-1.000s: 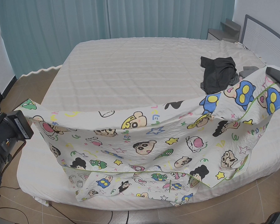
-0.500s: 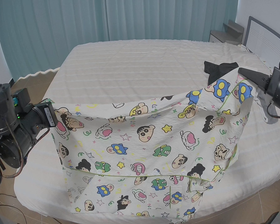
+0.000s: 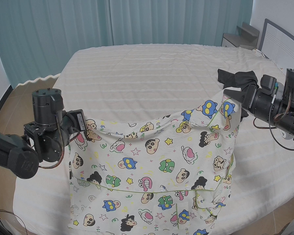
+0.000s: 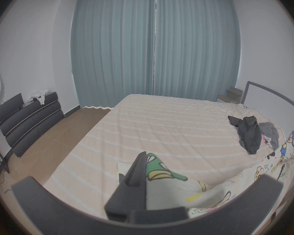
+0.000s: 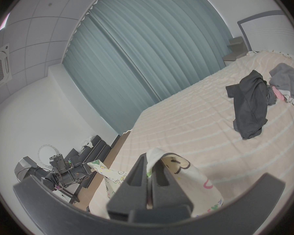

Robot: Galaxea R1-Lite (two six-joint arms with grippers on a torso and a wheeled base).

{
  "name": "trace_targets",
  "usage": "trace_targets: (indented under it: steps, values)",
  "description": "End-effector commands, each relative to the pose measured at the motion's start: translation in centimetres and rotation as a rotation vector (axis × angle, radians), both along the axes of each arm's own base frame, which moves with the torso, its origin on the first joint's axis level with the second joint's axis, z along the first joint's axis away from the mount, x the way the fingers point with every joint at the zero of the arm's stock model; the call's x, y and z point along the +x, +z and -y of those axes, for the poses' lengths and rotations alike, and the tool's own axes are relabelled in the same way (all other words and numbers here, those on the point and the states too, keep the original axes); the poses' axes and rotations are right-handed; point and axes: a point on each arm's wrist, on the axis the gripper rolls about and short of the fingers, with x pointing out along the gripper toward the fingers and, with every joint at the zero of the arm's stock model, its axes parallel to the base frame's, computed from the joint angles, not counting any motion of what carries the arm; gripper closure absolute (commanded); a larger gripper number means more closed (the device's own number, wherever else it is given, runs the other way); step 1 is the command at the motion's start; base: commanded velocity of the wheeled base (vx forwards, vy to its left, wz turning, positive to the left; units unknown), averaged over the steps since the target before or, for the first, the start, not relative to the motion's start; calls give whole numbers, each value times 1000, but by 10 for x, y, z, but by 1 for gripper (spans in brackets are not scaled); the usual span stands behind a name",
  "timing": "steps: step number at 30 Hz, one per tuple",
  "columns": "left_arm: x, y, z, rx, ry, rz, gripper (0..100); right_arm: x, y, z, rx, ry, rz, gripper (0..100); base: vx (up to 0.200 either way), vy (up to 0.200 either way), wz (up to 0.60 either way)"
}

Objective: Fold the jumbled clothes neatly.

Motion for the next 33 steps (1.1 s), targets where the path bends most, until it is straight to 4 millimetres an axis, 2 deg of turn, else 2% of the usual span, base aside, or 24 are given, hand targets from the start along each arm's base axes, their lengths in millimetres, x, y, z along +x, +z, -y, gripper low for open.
trace_targets:
  steps: [1, 3, 5, 9, 13, 15, 17, 18, 23, 33]
  values:
    - [46, -37, 5, -2, 57, -48, 100, 36, -40, -6, -33, -48, -94, 100, 0, 0, 0]
    - [54, -40, 6, -10, 65, -37, 100, 42, -44, -7, -33, -57, -89, 100, 0, 0, 0]
    - [71, -52, 6, -25, 83, -27, 100, 58, -58, -11, -27, -82, -76, 100, 0, 0, 0]
    - [88, -73, 4, -23, 108, -59, 100, 81, -77, -16, -20, -133, -56, 100, 0, 0, 0]
    - [106, -87, 3, -57, 140, -60, 100, 98, -86, -19, -17, -168, -48, 100, 0, 0, 0]
    - [123, -101, 0, -69, 163, -65, 100, 112, -94, -22, -18, -187, -51, 100, 0, 0, 0]
    - [126, -105, -1, -67, 168, -69, 100, 114, -96, -23, -19, -188, -54, 100, 0, 0, 0]
    - [140, -115, -4, -67, 185, -70, 100, 126, -106, -26, -21, -210, -63, 100, 0, 0, 0]
    - [170, -132, -11, -101, 224, -40, 100, 157, -118, -33, 22, -310, -54, 100, 0, 0, 0]
    - [205, -174, -18, -105, 256, -43, 100, 192, -155, -41, 23, -358, -78, 100, 0, 0, 0]
